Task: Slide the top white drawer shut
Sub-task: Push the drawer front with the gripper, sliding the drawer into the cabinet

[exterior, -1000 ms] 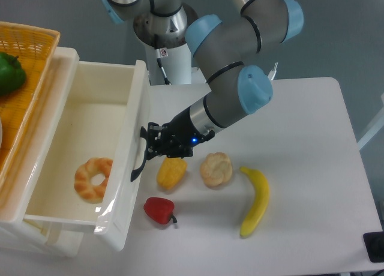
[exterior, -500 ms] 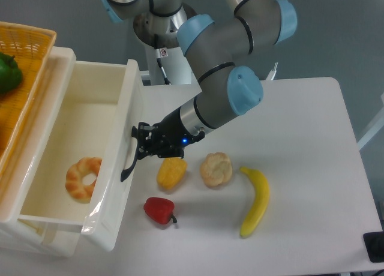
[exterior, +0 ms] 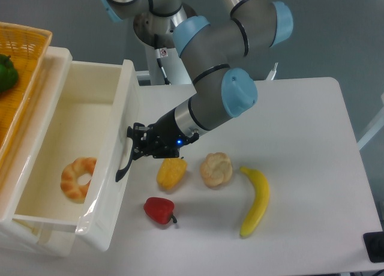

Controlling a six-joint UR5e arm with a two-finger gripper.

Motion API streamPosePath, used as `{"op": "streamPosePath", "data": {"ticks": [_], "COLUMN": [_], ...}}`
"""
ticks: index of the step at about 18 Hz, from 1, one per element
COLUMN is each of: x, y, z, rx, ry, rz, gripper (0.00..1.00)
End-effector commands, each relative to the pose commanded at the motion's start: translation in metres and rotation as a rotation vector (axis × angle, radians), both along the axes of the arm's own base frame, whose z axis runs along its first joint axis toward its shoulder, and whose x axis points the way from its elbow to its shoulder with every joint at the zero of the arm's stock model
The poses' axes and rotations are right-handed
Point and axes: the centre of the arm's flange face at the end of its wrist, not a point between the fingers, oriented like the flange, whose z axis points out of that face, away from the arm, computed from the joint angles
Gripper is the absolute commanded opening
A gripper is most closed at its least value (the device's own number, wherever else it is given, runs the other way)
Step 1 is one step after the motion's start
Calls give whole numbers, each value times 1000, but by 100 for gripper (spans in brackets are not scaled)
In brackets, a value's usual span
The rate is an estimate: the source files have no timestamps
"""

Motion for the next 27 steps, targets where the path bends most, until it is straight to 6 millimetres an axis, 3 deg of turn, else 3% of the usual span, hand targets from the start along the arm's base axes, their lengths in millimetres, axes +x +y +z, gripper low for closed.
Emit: {"op": "streamPosePath", "data": {"ticks": [9,27], "x": [2,70], "y": [2,38], "z": [-4,-7], "rx": [-6,-71], "ry": [-5,-33], "rz": [-5,-65], "gripper": [0,0]}}
